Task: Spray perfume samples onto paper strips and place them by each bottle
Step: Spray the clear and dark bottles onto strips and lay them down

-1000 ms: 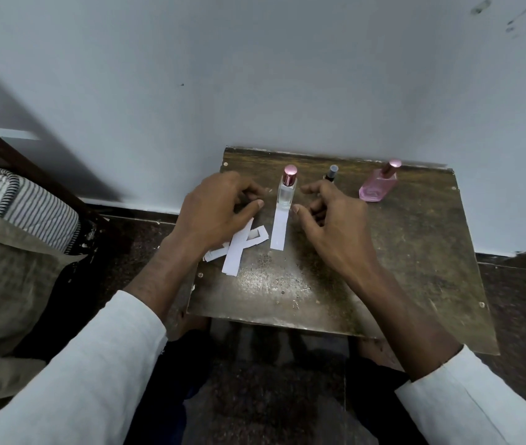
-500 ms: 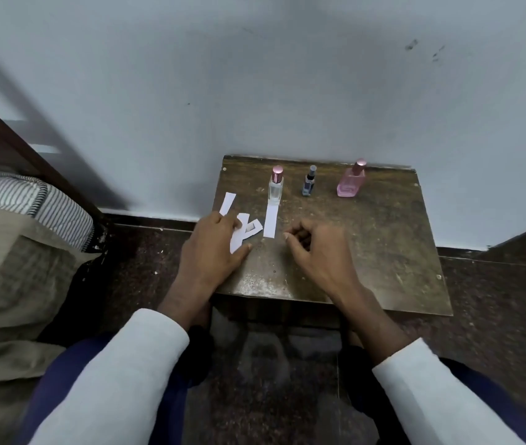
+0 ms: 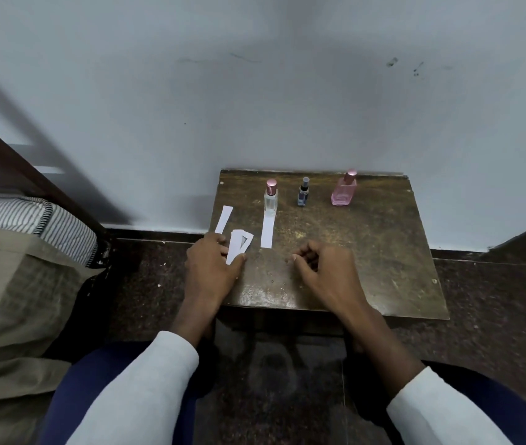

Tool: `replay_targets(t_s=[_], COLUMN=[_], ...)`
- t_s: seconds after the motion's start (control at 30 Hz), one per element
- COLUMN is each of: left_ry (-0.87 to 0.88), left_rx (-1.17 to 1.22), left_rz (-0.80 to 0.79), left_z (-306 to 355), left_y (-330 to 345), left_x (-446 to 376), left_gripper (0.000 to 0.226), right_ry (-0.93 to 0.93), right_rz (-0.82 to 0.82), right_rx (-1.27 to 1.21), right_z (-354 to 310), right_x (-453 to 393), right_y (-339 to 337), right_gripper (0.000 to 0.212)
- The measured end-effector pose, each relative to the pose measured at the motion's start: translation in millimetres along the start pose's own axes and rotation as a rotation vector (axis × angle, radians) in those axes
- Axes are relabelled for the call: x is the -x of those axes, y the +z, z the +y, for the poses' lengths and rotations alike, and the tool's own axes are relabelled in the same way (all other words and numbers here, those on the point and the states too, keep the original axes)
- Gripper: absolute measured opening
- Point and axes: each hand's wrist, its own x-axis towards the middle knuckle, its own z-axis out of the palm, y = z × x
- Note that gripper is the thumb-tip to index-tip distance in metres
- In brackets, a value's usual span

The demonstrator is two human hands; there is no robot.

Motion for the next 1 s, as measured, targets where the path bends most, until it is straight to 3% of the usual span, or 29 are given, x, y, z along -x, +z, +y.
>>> replay_targets(t_s=[0.33, 0.6, 0.73, 0.9, 1.0], left_ry=[-0.041, 0.005, -0.001, 0.065, 0.107], left_rx=[0.051, 0.060, 0.095, 0.104, 0.099], left_rz=[-0.064, -0.005, 0.026, 0.045, 0.007], left_z=[5, 7, 14, 25, 29], left_y=[-9, -23, -31, -40, -38], left_x=[-10, -11, -8, 6, 15], left_gripper=[0.059, 0.052, 0.051, 0.049, 0.047], right_ry=[-0.064, -0.079, 0.024, 0.273, 0.422], right_rz=[-0.055, -0.053, -0.056, -0.218, -0.282], right_rx=[0.043, 0.024, -0.240, -0.728, -0.904], right_z=[10, 4, -10, -35, -44], right_x=[-21, -26, -27, -23, -26], right_y=[-1, 5, 19, 42, 54], right_gripper=[0.005, 0.006, 0.006, 0.030, 0.032])
